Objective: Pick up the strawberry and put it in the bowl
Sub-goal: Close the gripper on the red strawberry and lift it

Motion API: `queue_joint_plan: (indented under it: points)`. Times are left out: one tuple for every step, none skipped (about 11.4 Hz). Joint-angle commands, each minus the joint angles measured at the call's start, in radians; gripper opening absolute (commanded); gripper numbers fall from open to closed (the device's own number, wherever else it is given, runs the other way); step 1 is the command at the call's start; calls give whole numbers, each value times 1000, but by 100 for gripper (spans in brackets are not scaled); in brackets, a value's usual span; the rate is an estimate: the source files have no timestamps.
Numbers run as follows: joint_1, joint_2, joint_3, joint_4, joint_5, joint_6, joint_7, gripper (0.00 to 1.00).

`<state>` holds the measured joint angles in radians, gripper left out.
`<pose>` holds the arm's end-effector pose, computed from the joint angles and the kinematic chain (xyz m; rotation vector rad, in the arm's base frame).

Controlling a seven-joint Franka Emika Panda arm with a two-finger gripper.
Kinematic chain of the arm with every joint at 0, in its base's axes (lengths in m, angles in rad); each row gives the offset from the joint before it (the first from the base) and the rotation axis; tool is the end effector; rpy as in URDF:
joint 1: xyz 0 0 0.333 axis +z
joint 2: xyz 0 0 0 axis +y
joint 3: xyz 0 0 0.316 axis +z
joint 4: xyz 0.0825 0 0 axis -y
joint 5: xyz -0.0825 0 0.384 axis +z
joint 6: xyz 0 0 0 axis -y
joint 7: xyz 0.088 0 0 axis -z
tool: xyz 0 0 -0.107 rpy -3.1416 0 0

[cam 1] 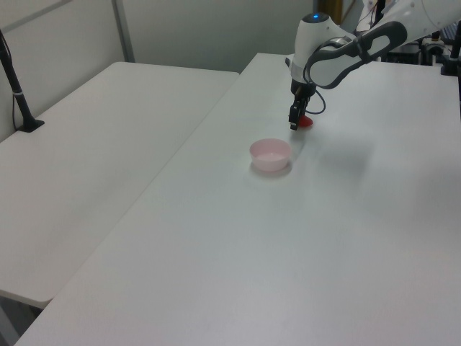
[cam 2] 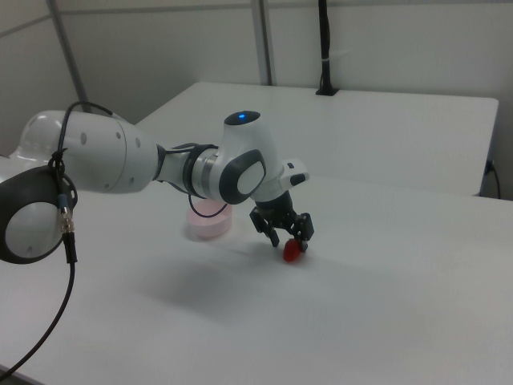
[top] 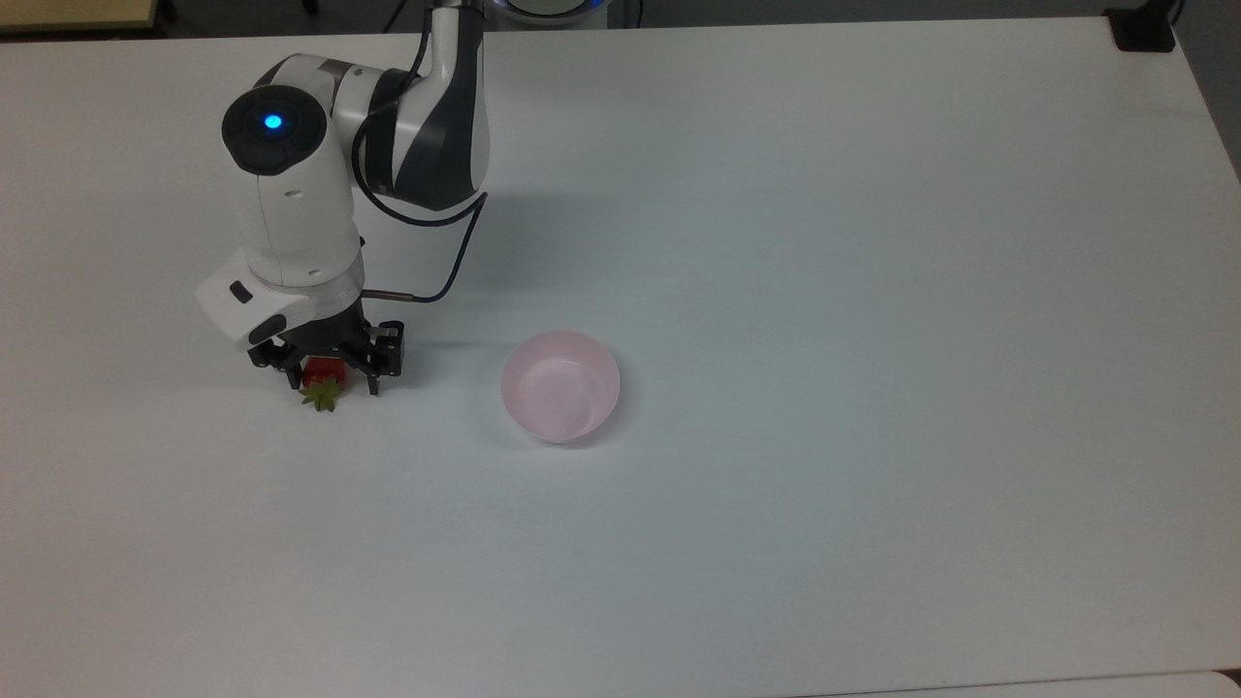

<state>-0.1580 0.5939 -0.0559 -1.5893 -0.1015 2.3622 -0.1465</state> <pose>0.6973 -0.1467 0.3065 2.9942 0.0162 0.2356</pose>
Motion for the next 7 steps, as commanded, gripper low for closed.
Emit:
queue_joint_plan:
  points:
    - [-8, 1, -1, -6, -9, 16, 21, 52]
    - [-5, 1, -2, -5, -6, 14, 21, 34]
    - [-3, -5, -2, -5, -7, 6, 25, 27]
    - [1, -20, -1, -5, -7, 2, 27, 23]
    - [5, -34, -1, -5, -7, -15, 28, 23]
    - [9, -58, 5, -5, -4, -56, 28, 24]
    - [33, -84, 8, -3, 6, -98, 33, 24]
